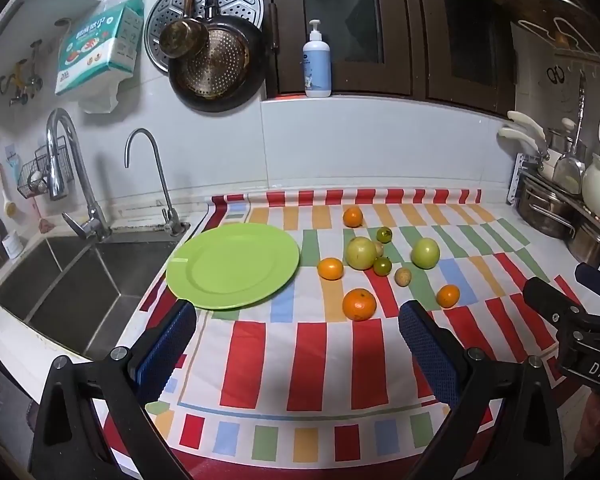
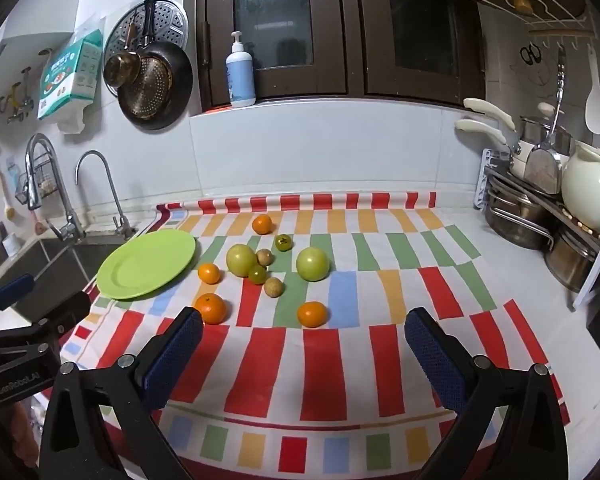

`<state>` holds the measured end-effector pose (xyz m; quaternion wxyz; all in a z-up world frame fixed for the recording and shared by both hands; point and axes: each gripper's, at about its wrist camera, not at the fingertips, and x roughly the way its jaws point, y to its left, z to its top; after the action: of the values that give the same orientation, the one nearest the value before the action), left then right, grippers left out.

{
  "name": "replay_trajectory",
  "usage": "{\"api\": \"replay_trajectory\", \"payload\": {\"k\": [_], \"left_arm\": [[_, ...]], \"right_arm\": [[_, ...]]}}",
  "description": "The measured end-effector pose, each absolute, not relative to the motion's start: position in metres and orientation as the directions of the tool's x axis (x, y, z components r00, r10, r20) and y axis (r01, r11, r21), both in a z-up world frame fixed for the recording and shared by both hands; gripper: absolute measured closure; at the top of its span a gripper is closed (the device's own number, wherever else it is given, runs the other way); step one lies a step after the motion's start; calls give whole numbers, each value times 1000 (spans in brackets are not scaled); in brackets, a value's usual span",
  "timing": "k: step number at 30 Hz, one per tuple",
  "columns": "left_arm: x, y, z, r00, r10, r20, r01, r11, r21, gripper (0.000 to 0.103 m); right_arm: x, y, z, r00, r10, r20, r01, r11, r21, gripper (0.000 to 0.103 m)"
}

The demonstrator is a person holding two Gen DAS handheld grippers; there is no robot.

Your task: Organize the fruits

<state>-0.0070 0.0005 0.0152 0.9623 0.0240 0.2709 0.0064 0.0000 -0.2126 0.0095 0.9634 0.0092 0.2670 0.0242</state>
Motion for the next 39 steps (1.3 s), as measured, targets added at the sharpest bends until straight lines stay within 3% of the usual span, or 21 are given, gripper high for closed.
{"api": "replay_trajectory", "payload": {"k": [39], "left_arm": [[-13, -4, 25, 875, -5, -484, 21, 999, 26, 0]], "right_arm": [[-6, -214, 21, 875, 62, -481, -57, 998, 25, 1]]}}
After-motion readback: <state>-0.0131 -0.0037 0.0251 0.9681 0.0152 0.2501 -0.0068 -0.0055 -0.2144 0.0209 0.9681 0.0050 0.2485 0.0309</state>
